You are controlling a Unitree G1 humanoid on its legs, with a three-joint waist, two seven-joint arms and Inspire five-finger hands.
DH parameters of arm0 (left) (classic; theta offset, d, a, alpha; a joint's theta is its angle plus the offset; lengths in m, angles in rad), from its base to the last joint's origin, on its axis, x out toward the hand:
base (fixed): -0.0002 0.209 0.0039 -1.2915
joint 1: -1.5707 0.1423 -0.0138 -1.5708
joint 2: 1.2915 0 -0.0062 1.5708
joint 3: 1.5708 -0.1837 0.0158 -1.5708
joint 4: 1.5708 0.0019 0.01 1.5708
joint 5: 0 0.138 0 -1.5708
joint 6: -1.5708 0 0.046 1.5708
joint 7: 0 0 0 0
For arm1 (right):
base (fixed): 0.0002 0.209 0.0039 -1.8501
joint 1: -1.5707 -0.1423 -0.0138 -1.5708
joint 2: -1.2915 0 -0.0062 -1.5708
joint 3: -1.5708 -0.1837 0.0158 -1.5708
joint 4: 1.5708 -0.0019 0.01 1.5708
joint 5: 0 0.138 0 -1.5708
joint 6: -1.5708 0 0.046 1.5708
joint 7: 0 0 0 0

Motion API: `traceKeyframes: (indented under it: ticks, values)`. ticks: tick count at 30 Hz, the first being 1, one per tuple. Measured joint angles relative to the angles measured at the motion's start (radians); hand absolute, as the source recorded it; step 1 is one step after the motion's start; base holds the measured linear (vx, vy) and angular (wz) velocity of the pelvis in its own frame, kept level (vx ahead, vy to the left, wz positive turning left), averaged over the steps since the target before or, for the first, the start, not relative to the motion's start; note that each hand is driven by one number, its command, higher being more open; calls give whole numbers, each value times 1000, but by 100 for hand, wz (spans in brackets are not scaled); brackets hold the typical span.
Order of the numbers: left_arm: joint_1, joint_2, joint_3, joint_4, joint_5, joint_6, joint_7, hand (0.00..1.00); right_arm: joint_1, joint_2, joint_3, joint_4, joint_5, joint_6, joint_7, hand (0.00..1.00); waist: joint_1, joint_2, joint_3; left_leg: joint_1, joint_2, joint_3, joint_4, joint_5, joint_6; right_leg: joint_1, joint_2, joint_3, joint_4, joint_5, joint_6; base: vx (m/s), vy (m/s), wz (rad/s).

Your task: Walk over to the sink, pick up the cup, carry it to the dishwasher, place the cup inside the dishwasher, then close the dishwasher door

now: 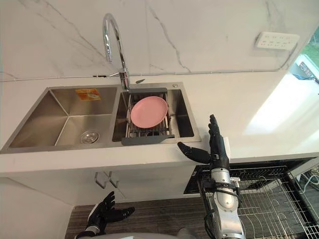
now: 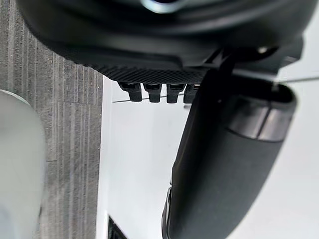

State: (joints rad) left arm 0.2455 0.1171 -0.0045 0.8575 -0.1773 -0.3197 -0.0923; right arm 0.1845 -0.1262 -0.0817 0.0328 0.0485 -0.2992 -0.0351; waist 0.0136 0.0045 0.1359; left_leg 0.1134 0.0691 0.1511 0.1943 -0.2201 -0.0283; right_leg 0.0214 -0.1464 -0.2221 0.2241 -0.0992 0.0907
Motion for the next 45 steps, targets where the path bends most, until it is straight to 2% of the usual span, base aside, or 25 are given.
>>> traceKeyframes:
  ticks: [2, 3, 4, 6, 7, 8, 9, 11, 12, 13, 14, 15, 17, 20, 21, 22, 23, 24, 25, 26, 27, 30, 31, 33, 45]
  values:
    - [1, 7, 7, -4, -1, -2, 0, 100, -7, 0, 0, -28, 0, -3, 2, 100, -1, -6, 15, -43, -18, -6, 105, -61, 21, -52, -44, 3, 128, -62, 16, -47, 80, 7]
    - [1, 10, 8, -4, -1, -2, 1, 100, -8, 0, 0, -29, 0, -4, 1, 100, -2, -9, 20, -42, -27, -9, 121, -80, 30, -68, -62, 3, 184, -70, 19, -23, 123, 8]
    - [10, 15, 8, 2, 1, -2, 3, 100, -9, 0, 7, -29, -2, -4, 0, 100, 0, -13, 30, -32, -41, -13, 132, -92, 41, -126, -94, 6, 333, -63, 7, -2, 93, 8]
    - [27, 29, 8, 5, 2, 1, 3, 100, -9, 1, 12, -29, -3, -4, 1, 100, -5, -22, 37, -18, -52, -25, 132, -97, 50, -152, -110, 23, 411, -51, -10, 37, 73, 16]
    - [44, 41, 8, 12, 2, 9, 6, 100, -12, -1, 10, -30, -3, -5, 3, 100, -6, -25, 55, 9, -57, -44, 127, -99, 69, -178, -113, 48, 494, -31, -44, 63, 36, 22]
    - [52, 45, 9, 16, 1, 12, 7, 100, -12, -2, 10, -30, -3, -6, 6, 100, -7, -20, 63, 21, -55, -51, 124, -101, 72, -188, -108, 56, 513, -40, -44, 85, 30, 33]
    - [71, 47, 18, 22, 1, 19, 7, 100, -12, -5, 10, -32, -3, -10, 14, 100, -8, -20, 67, 21, -43, -68, 124, -107, 73, -195, -78, 63, 468, -76, -35, 90, 2, 32]
    - [74, 45, 40, 20, -4, 20, 4, 100, -13, -16, 6, -51, -1, -18, 24, 100, -6, -36, 76, 13, -36, -103, 122, -110, 65, -214, -26, 82, 366, -81, -34, 167, -53, 59]
    - [75, 52, 45, 19, -4, 20, 1, 100, -13, -27, 5, -63, 0, -28, 34, 100, -8, -50, 70, 1, -43, -128, 132, -120, 54, -212, -11, 79, 292, -68, -50, 219, -140, 76]
    - [77, 58, 44, 18, 0, 20, -3, 100, -13, -34, 4, -76, 4, -36, 40, 100, -9, -63, 63, -5, -56, -146, 155, -136, 42, -206, -10, 83, 250, -35, -49, 214, -150, 79]
    - [70, 46, 42, 27, 3, 26, -5, 100, -14, -45, -5, -83, 8, -40, 44, 100, -18, -47, 57, -5, -45, -174, 180, -158, 35, -188, -12, 53, 268, -52, -29, 276, -130, 68]
    - [78, 28, 38, 26, 6, 20, -7, 100, -15, -50, -16, -94, 8, -40, 50, 100, -14, -19, 41, -5, -32, -187, 176, -167, 28, -182, -5, 34, 273, -80, -30, 250, -83, 55]
    - [84, 14, 39, 28, 20, -2, -7, 100, -20, -51, -27, -112, 8, -40, 58, 100, -8, -2, 32, -11, -17, -192, 177, -157, 12, -178, -3, 7, 277, -113, -33, 350, -95, 36]
    - [90, 7, 46, 33, 22, -26, -8, 100, -18, -51, -29, -125, 8, -40, 70, 100, -6, 2, 29, -44, 3, -179, 261, -130, -4, -131, 15, -16, 225, -118, -37, 288, -74, 21]
    - [90, 7, 50, 32, 23, -31, -15, 100, -13, -50, -31, -139, 8, -37, 73, 100, -9, 3, 29, -82, 11, -152, 368, -106, -16, -85, 23, -29, 176, -114, -41, 213, -31, 13]
    - [92, 12, 61, 27, 23, -34, -23, 100, -13, -48, -33, -150, 9, -33, 72, 100, -2, -10, 35, -120, 23, -128, 459, -105, -12, -43, 20, -30, 140, -109, -41, 243, -7, 7]
    - [95, 11, 65, 14, 35, -41, -27, 100, -18, -39, -38, -161, 9, -33, 70, 100, 7, -13, 35, -143, 24, -96, 466, -144, 8, -1, 13, -26, 102, -103, -36, 260, 63, -9]
    - [95, 13, 65, 1, 52, -45, -30, 100, -30, -33, -48, -163, 10, -33, 66, 100, 13, -17, 34, -172, 10, -77, 396, -156, 10, 21, -6, -15, 84, -100, -30, 209, 61, -14]
    - [94, 13, 65, -5, 59, -47, -31, 100, -35, -34, -53, -163, 10, -32, 64, 100, 16, -17, 34, -185, 3, -74, 332, -151, 8, 25, -14, -8, 84, -98, -27, 228, 164, -25]
    - [96, 1, 63, -12, 60, -52, -29, 100, -47, -42, -63, -158, 9, -30, 62, 100, 17, -5, 35, -200, 6, -59, 191, 24, 10, 27, -17, 10, 82, -93, -12, 140, 139, -36]
    - [96, 0, 67, -11, 59, -51, -31, 100, -48, -40, -62, -150, 8, -24, 62, 100, 27, -7, 32, -177, -6, -42, 178, 28, 10, 27, -20, 35, 77, -89, -5, 212, 254, -39]
    - [92, 22, 64, -9, 60, -35, -28, 100, -49, -41, -63, -151, 5, -11, 54, 100, 14, -27, 28, -166, -42, -20, 107, 50, 34, 31, -35, 104, -15, -41, 5, 96, 173, -14]
    - [88, 22, 60, -2, 60, -29, -27, 100, -49, -41, -62, -150, -5, -7, 52, 100, 10, -25, 26, -162, -52, -9, 85, 59, 44, 40, -42, 111, -56, -12, 22, 44, 121, -12]
    - [86, 22, 58, 5, 60, -27, -26, 100, -49, -41, -61, -150, -15, -7, 52, 100, 8, -23, 26, -151, -56, -4, 62, 68, 47, 47, -44, 113, -75, 1, 23, 15, 76, -10]
    - [62, 60, 16, 69, 59, -11, -22, 100, -27, -74, -45, -134, -211, 12, 28, 100, -17, -41, 2, -44, -58, 27, -208, 240, 23, 18, -18, 141, -106, 30, 25, -96, -37, -10]
